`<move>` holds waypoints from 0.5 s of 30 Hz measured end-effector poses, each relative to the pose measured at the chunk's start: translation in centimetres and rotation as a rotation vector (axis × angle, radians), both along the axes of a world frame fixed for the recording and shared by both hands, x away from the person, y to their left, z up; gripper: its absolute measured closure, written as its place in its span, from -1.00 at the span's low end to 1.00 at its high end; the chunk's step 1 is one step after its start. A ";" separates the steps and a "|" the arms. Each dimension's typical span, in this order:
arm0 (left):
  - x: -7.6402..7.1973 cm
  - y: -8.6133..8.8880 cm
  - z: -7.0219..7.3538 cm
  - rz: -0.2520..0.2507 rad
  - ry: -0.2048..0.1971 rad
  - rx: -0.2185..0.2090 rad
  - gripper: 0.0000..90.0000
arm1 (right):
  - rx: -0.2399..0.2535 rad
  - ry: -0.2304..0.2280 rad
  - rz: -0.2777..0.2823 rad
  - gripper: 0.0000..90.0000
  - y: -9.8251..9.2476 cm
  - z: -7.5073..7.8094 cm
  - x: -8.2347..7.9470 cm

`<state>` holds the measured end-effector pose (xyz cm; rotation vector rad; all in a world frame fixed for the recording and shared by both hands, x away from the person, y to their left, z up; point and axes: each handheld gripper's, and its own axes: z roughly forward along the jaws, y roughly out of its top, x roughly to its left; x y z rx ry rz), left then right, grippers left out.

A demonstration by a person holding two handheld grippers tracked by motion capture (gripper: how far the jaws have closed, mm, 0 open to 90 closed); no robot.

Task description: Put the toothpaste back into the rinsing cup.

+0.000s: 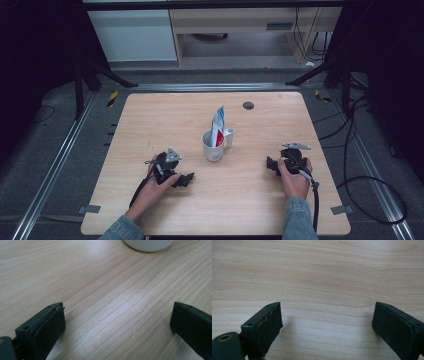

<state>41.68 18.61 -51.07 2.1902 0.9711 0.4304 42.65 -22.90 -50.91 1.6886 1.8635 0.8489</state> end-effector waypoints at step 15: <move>0.0 0.0 0.0 0.000 0.000 0.000 -1.00 | -0.048 -0.015 -0.034 -0.97 0.3 -0.5 0.1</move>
